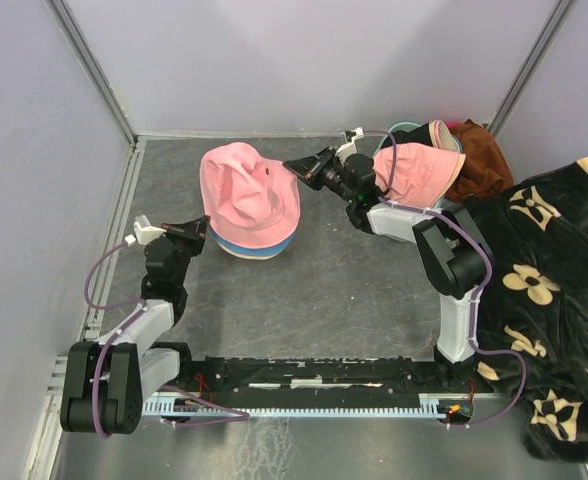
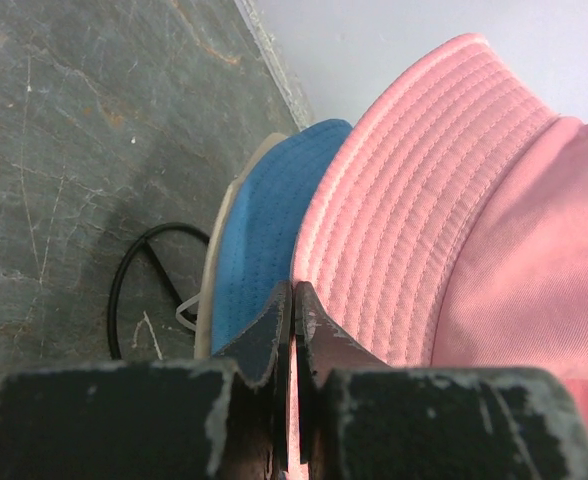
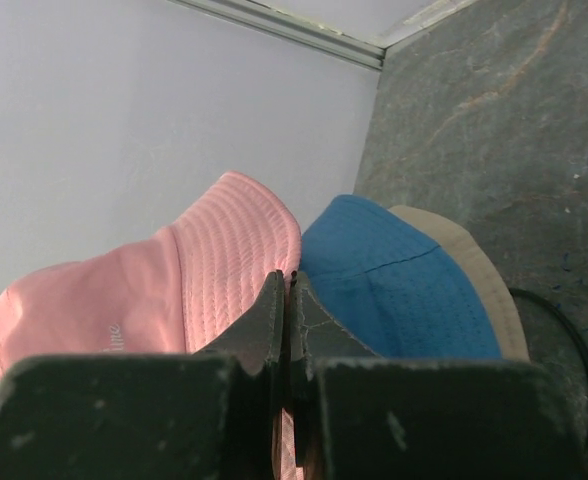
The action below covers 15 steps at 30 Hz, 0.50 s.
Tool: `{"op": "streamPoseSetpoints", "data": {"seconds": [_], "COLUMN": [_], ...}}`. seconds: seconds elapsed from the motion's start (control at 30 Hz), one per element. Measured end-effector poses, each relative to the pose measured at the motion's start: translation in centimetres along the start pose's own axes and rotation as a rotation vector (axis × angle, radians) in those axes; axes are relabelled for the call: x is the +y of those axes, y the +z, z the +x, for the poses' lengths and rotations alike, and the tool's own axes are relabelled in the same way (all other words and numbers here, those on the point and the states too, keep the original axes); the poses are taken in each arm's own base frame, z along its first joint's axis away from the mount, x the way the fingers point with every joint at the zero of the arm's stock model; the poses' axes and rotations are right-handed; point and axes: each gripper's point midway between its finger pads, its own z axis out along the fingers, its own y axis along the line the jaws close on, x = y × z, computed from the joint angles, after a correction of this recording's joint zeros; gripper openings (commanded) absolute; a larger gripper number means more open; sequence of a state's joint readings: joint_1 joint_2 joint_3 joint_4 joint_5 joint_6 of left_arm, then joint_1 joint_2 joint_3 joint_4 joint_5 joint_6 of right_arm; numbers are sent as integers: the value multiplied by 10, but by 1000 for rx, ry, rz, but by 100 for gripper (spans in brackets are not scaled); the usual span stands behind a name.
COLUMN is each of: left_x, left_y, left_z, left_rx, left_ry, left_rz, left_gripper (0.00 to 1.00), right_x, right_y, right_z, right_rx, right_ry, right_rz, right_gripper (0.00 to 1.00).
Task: Stack the hats
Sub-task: Stack the hat on the hat.
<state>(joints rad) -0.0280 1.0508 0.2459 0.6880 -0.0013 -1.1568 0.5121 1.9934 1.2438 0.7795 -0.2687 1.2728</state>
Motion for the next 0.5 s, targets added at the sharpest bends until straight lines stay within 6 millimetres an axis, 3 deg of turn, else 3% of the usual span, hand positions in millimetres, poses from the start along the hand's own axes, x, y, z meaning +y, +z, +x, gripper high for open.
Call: {"op": "streamPoseSetpoints", "data": {"seconds": [0.5], "left_x": [21], "left_y": [0], "left_z": [7], "left_rx": [28], "left_ry": [32], "left_rz": [-75], "left_gripper": [3], "right_x": [-39], "right_y": [0], "right_z": [10], "right_rx": [10], "right_ry": [-46], "right_rz": [118], "right_gripper": [4]}}
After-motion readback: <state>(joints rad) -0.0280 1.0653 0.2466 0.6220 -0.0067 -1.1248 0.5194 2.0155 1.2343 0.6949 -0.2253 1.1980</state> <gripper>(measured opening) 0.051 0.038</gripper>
